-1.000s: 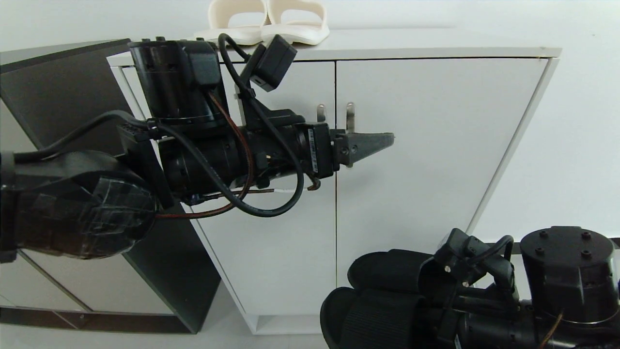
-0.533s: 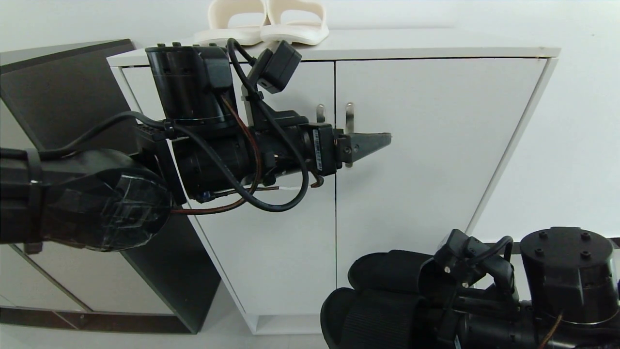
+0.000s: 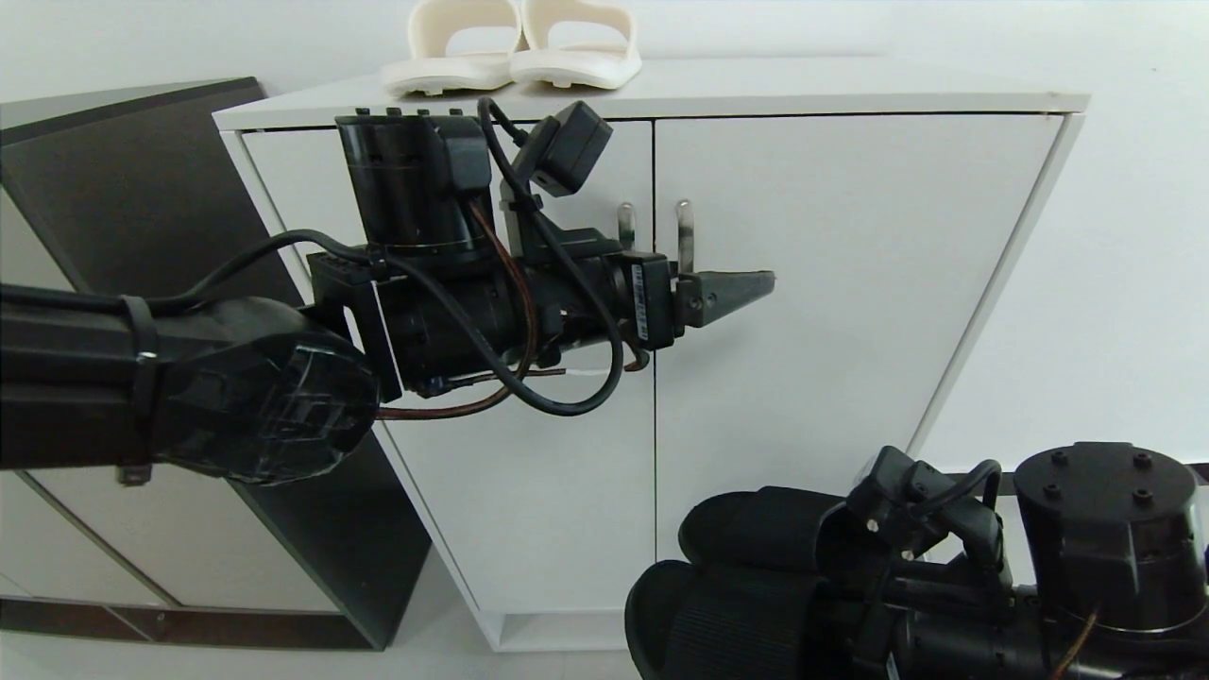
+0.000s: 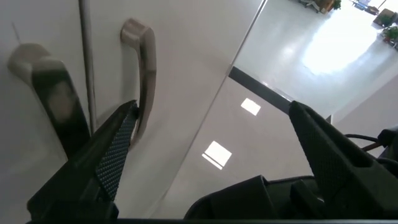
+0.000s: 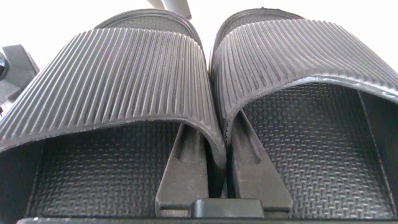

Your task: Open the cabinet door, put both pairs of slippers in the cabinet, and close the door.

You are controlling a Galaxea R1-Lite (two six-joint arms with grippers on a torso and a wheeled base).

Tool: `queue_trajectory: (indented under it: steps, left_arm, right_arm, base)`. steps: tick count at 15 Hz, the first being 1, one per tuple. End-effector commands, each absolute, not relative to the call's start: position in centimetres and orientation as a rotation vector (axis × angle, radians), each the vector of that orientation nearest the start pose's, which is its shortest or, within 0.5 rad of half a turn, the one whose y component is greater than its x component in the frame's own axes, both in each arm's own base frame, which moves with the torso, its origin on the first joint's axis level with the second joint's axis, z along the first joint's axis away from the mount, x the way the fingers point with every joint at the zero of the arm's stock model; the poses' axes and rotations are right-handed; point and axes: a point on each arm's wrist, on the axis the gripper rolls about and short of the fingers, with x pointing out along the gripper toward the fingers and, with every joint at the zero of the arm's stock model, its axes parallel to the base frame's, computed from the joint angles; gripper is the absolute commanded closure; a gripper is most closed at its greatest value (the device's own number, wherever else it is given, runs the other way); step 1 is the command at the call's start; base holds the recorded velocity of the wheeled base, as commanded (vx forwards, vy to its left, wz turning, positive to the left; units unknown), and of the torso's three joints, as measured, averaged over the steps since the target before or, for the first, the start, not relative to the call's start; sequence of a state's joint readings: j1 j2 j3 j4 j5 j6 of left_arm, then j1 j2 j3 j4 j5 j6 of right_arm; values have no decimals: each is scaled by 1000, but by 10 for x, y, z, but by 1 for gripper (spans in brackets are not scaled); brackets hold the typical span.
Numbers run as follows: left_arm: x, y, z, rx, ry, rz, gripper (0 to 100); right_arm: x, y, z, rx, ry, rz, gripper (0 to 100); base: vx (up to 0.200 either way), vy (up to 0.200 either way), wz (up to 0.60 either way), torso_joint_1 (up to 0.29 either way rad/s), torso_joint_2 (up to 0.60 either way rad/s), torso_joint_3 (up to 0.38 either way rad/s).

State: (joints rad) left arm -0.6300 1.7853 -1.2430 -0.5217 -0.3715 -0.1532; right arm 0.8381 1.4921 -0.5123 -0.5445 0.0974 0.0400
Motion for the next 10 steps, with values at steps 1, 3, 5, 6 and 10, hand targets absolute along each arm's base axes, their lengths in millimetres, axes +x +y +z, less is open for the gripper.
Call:
queue_trajectory:
  steps: [1, 3, 5, 6, 10]
  left_arm:
    - [283, -218, 261, -136, 112, -1000, 0]
    - [282, -218, 261, -134, 110, -1002, 0]
    - [281, -217, 262, -134, 104, -1004, 100]
    - [280, -217, 264, -135, 90, -1006, 100]
    - [243, -214, 275, -140, 65, -1070, 100]
  right_arm:
    - [151, 172, 153, -127, 439, 913, 100]
    - [151, 172, 153, -127, 441, 914, 100]
    - [151, 172, 153, -127, 439, 913, 100]
    - [151, 171, 153, -127, 439, 914, 100]
    - [132, 164, 155, -147, 419, 1038, 100]
  base:
    - [0, 0, 0, 0, 0, 0]
    - [0, 0, 0, 0, 0, 0]
    - [0, 0, 0, 0, 0, 0]
    - [0, 0, 0, 0, 0, 0]
    - [0, 0, 0, 0, 0, 0]
